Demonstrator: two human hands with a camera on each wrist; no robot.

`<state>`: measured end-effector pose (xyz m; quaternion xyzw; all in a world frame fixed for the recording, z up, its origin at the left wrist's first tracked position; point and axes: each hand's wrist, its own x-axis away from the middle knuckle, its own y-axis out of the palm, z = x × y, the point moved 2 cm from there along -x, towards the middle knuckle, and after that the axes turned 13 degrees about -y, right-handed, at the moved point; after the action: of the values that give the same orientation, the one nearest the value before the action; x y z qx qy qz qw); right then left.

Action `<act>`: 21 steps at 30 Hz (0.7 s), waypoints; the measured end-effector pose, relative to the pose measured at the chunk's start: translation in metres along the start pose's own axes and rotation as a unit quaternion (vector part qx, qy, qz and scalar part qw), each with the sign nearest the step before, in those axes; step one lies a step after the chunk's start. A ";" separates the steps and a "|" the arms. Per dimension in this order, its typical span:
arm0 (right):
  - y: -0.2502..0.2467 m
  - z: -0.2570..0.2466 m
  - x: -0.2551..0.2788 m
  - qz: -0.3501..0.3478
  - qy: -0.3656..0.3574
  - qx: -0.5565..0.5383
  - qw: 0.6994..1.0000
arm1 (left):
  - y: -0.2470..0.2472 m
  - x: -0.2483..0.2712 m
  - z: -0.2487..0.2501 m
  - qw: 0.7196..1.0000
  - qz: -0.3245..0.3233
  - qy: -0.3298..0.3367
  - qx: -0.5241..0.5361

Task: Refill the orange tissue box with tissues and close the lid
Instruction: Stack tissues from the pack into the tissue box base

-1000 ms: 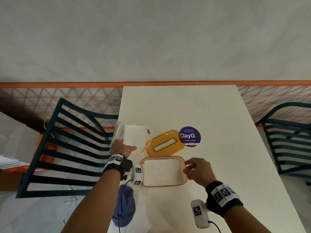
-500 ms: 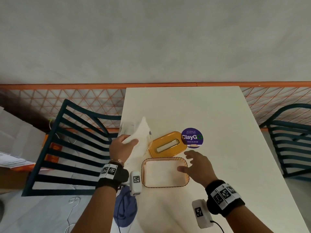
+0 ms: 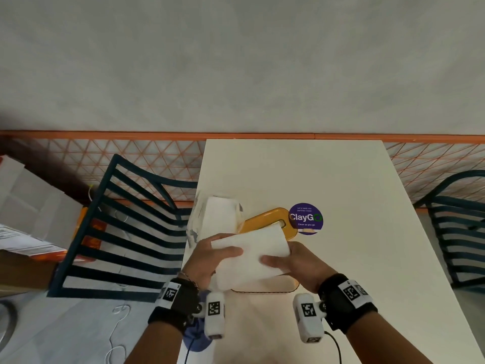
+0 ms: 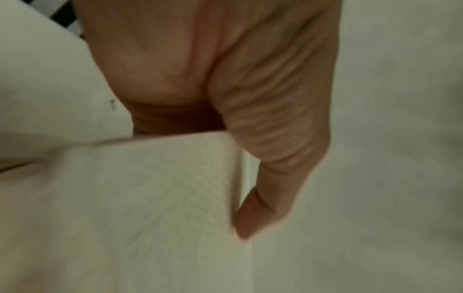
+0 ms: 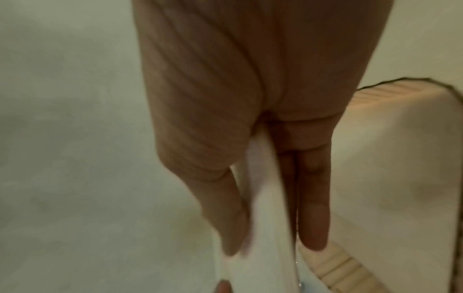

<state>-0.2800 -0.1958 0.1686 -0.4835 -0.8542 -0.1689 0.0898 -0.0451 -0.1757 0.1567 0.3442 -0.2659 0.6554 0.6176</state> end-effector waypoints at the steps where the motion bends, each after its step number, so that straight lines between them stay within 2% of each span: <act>1: -0.002 0.008 0.001 0.019 0.012 0.005 1.000 | 0.005 -0.004 -0.009 0.999 0.018 -0.011 0.029; 4: -0.003 0.026 0.005 0.042 0.033 0.016 0.998 | 0.025 -0.010 -0.033 0.993 0.069 -0.054 0.081; 10: -0.006 0.045 0.009 0.087 0.065 0.076 0.991 | 0.044 -0.014 -0.044 0.988 0.145 -0.039 0.019; 14: -0.022 0.050 0.008 0.111 0.084 0.100 0.985 | 0.033 -0.018 -0.039 0.987 0.132 -0.045 -0.083; 18: -0.034 0.056 0.001 0.141 0.099 0.205 0.963 | 0.028 -0.023 -0.036 0.979 0.123 -0.038 -0.161; 21: -0.031 0.058 -0.006 0.142 0.109 0.312 0.933 | 0.031 -0.025 -0.036 0.967 0.144 -0.019 -0.209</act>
<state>-0.3033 -0.1935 0.1072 -0.5261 -0.7712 0.0685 0.3517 -0.0805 -0.1665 0.1166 0.1778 -0.4560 0.6604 0.5695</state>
